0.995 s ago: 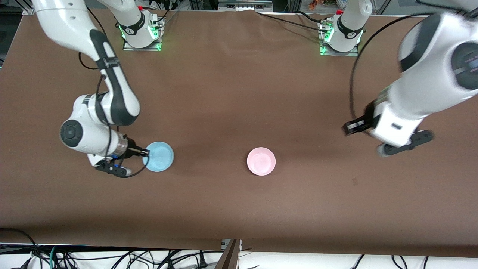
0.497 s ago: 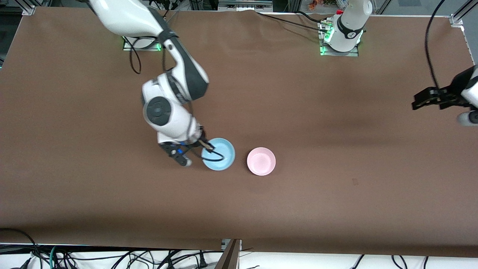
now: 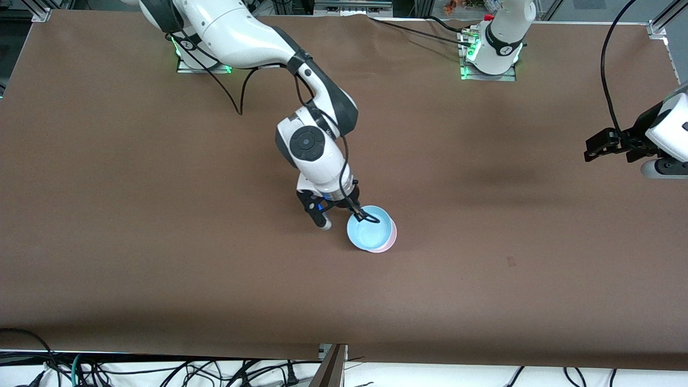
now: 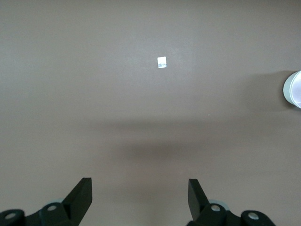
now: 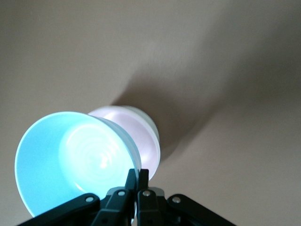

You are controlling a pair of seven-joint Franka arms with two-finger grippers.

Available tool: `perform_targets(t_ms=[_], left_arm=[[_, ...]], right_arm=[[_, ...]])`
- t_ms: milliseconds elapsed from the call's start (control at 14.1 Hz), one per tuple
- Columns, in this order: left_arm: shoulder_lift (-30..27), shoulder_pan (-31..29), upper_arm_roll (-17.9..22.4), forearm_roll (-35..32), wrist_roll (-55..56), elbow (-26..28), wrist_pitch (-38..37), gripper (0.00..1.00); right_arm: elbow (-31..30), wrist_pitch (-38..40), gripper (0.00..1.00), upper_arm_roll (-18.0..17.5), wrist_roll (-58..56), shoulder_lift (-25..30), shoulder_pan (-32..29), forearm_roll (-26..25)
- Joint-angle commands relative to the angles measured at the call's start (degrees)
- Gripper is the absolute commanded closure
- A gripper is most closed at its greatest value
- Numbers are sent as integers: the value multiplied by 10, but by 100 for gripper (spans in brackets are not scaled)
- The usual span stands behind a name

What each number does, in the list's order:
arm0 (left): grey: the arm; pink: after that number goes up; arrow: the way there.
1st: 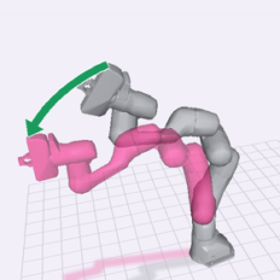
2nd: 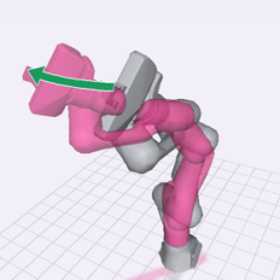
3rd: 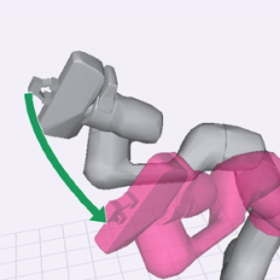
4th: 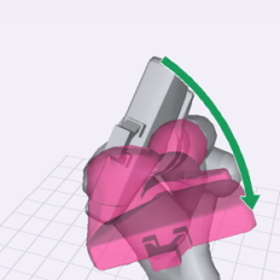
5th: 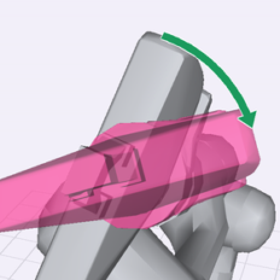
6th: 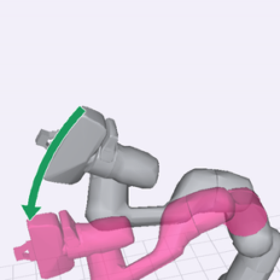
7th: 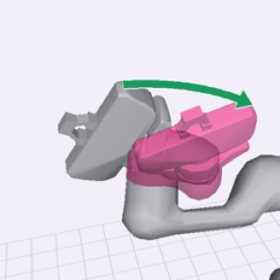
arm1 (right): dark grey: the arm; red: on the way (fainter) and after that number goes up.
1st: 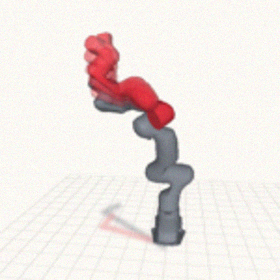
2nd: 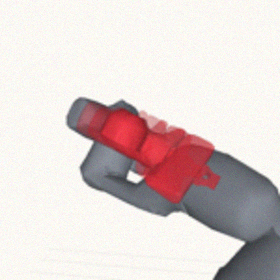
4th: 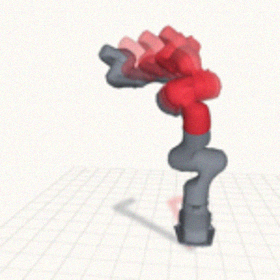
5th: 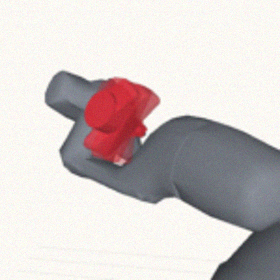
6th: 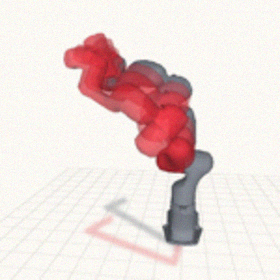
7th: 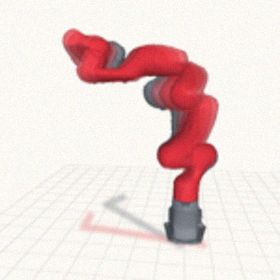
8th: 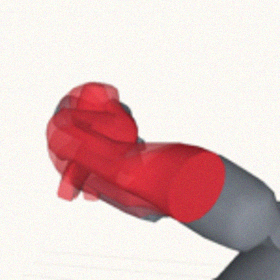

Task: Stack pink and blue bowls on white bowl
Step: 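Lower the blue bowl into the pink bowl and open the right gripper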

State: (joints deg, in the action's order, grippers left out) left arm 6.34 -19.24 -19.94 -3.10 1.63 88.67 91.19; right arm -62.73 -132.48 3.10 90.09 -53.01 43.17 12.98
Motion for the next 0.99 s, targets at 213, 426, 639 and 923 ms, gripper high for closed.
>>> perform_targets(t_ms=[213, 426, 639, 923], left_arm=[[-23, -5, 2, 14, -15, 27, 18, 5], [-23, -6, 2, 14, -15, 32, 29, 5], [-23, -6, 2, 14, -15, 34, 30, 4], [-23, -6, 2, 14, -15, 38, 43, 2]], right_arm=[[25, -15, 100, 10, 26, -31, 23, -44], [25, -15, 100, 10, 26, -38, 24, -66], [28, -22, 100, 11, 25, -43, 24, -83], [29, -33, 100, 13, 25, -49, 24, -84]])
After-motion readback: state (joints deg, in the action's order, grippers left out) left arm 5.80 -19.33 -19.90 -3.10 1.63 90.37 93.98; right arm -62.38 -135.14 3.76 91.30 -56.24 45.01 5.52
